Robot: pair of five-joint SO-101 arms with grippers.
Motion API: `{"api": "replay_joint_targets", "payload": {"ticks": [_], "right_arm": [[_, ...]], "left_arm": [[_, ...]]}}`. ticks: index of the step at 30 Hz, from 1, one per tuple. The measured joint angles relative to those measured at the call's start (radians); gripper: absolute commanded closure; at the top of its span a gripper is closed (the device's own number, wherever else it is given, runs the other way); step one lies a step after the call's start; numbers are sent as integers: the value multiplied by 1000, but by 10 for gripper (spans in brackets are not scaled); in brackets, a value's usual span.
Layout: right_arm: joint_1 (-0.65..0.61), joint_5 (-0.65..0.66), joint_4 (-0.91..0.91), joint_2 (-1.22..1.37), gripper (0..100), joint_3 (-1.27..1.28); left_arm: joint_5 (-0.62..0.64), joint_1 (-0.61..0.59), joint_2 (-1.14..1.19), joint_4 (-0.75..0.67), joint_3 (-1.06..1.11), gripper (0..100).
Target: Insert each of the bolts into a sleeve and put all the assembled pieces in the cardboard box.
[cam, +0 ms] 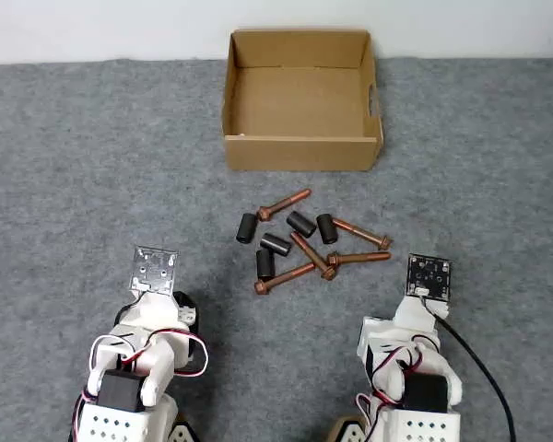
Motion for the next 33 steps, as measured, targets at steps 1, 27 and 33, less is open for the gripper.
{"api": "replay_joint_targets", "payload": {"ticks": [1,27,33], "right_arm": [[0,0,0,0,988,0],[-78,112,-43,238,991,-551],[-110,112,-44,749,991,-944]], "left_arm": [[0,0,0,0,0,994],[0,0,0,0,0,994],[0,0,0,0,0,994]]}}
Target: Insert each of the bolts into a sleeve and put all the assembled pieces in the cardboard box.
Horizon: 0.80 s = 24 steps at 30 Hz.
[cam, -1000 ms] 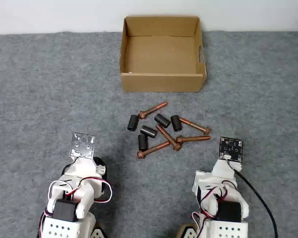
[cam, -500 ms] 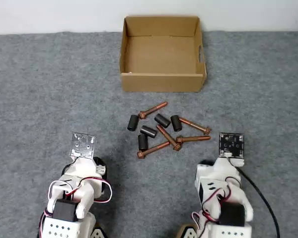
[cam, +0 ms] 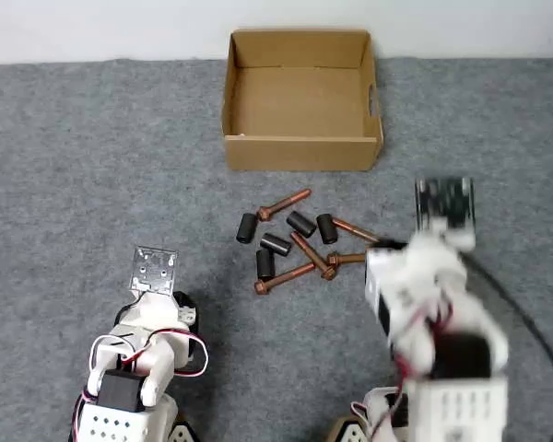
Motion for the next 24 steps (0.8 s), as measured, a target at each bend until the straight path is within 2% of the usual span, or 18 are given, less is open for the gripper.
{"api": "replay_joint_targets", "payload": {"ticks": [8,17,24], "right_arm": [[-25,0,-2,652,987,-394],[-115,63,-6,1008,986,-549],[-190,63,-23,1191,833,-626]], "left_arm": [[0,0,0,0,0,994],[0,0,0,0,0,994],[0,0,0,0,0,994]]}}
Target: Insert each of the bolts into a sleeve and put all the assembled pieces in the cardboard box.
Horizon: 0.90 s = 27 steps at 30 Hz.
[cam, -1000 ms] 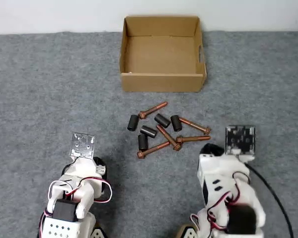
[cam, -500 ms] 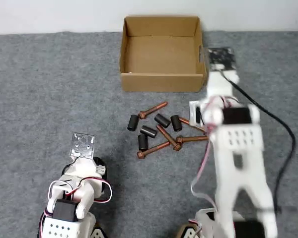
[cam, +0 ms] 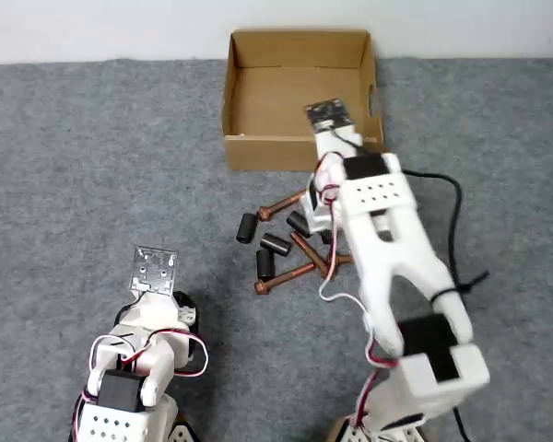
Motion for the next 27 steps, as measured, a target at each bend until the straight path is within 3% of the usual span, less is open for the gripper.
{"api": "replay_joint_targets", "payload": {"ticks": [8,14,27], "right_arm": [[-6,0,0,249,831,-189],[-3,0,0,393,894,-318],[-3,0,29,466,898,-359]], "left_arm": [[0,0,0,0,0,994],[0,0,0,0,0,994],[0,0,0,0,0,994]]}}
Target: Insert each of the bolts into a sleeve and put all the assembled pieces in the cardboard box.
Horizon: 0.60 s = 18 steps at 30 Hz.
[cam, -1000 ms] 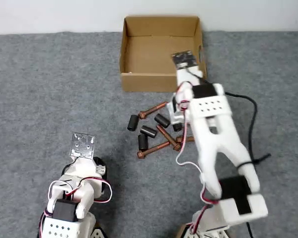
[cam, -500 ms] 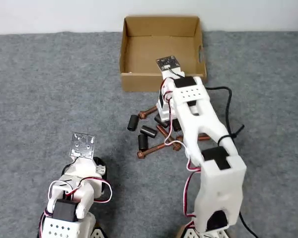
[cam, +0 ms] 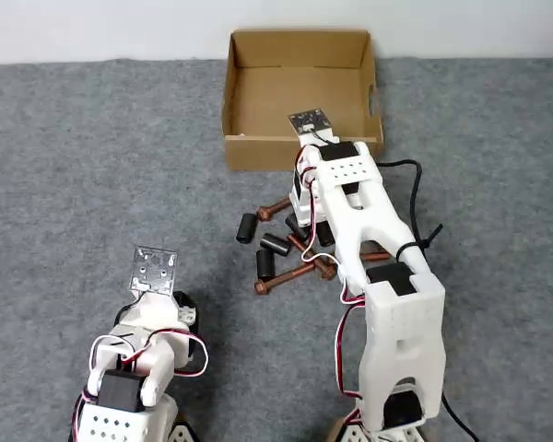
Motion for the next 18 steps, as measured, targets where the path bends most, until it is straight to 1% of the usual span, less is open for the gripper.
{"api": "replay_joint_targets", "payload": {"ticks": [12,13,15,18], "right_arm": [[2,0,55,61,905,-38],[2,2,55,63,920,-38],[3,2,57,63,988,-38],[5,2,72,63,987,-40]], "left_arm": [[0,0,0,0,0,994],[0,0,0,0,0,994],[0,0,0,0,0,994],[0,0,0,0,0,994]]}}
